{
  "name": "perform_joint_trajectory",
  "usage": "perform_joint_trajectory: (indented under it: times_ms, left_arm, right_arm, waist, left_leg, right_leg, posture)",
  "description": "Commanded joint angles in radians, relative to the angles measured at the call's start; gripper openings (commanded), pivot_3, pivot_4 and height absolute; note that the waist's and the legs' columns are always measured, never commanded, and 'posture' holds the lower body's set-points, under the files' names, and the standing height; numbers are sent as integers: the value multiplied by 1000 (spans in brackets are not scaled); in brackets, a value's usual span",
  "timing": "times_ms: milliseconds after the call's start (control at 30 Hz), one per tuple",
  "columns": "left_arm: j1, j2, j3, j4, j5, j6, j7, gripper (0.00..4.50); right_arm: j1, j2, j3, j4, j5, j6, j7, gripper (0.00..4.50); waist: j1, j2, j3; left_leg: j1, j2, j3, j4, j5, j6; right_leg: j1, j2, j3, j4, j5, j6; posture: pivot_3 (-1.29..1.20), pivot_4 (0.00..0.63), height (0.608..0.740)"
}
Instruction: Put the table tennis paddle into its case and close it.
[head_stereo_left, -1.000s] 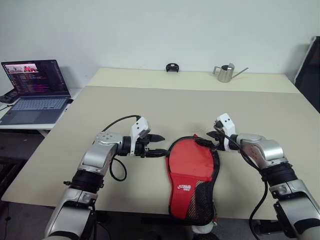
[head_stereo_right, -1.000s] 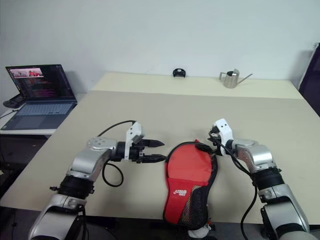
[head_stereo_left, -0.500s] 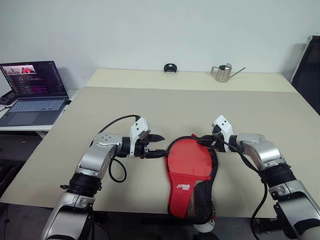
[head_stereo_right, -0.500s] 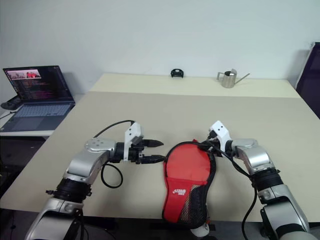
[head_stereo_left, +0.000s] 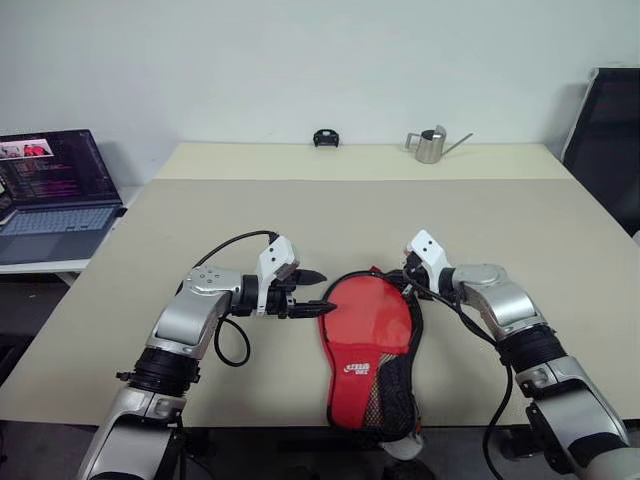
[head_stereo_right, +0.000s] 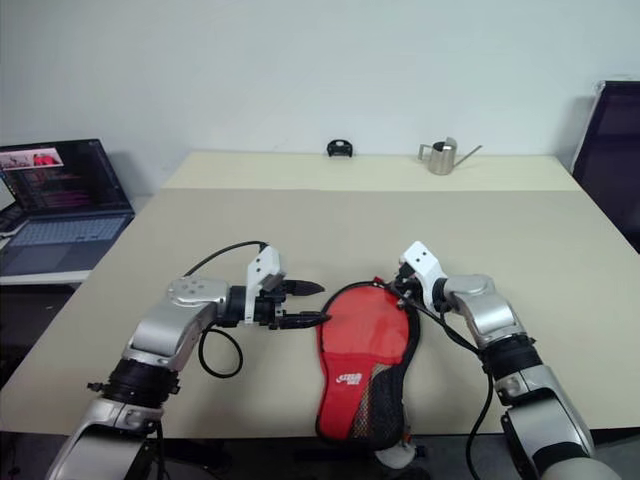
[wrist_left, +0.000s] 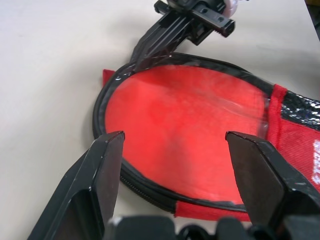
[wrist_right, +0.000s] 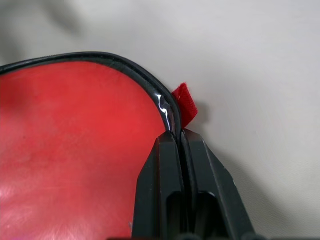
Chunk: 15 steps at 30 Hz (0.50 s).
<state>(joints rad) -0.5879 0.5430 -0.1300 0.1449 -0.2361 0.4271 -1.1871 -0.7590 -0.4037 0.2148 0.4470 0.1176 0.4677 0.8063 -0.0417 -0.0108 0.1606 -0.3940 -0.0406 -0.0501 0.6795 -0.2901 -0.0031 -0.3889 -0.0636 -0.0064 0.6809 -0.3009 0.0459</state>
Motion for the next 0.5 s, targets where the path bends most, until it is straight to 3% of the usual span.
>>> perform_joint_trajectory:
  times_ms: [33, 500]
  left_arm:
    - [0, 7, 7, -44, -17, -7, 8, 3520]
    - [1, -1, -3, -38, -15, -15, 10, 3520]
  right_arm:
    - [-61, 18, -39, 39, -13, -45, -37, 18]
    - [-136, 44, -54, 171, -37, -86, -80, 18]
  waist:
    - [0, 0, 0]
    - [2, 0, 0]
  left_leg:
    - [0, 0, 0, 0, 0, 1]
    - [0, 2, -3, 0, 5, -2]
  right_leg:
    - [0, 1, 0, 0, 1, -1]
    - [0, 3, -1, 0, 4, -6]
  posture:
    - [0, 150, 740]
    - [0, 150, 740]
